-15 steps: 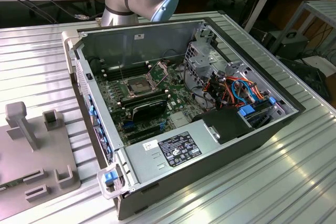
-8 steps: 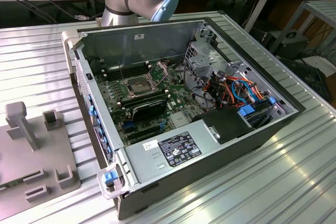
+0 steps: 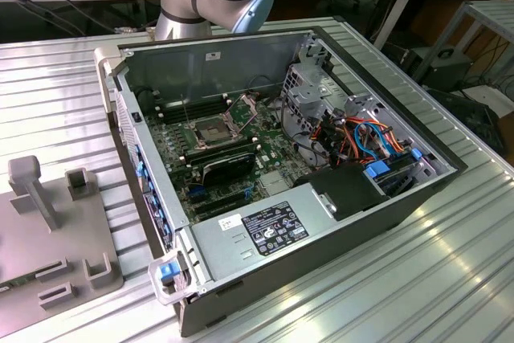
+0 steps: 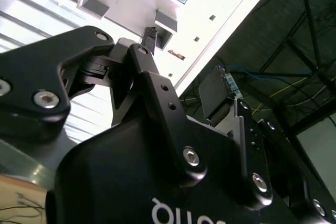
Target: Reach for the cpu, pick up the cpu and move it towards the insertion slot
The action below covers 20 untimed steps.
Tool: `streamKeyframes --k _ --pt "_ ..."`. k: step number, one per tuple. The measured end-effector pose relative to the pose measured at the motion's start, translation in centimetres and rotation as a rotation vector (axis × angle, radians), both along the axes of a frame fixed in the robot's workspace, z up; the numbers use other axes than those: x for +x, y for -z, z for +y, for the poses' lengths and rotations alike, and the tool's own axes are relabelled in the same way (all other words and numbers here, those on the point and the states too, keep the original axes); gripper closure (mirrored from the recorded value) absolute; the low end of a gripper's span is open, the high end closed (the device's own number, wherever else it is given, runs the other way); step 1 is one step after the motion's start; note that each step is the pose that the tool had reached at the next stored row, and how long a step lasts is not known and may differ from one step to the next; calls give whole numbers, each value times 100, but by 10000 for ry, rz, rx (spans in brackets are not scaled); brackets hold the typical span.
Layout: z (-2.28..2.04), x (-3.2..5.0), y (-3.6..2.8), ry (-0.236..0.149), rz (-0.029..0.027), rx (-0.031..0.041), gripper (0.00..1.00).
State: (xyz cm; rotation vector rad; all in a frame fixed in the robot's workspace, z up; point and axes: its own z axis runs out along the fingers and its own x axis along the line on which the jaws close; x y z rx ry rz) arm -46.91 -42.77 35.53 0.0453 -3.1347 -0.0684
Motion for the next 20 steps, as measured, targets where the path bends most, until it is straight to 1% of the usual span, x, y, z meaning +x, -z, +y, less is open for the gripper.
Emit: streamKeyframes --k 3,4,11,12,14,15,20 --pt "0 0 14 -560 0 -1 40" --pt "-1 0 16 -677 0 -1 40" --pt "-1 1 27 -698 -4 2 40" --pt "-1 0 126 -729 -1 -1 40" --pt "-1 0 168 -748 -1 -2 40" --pt "-1 0 203 -763 -1 -1 40" --pt "-9 0 301 -824 -1 -1 40"
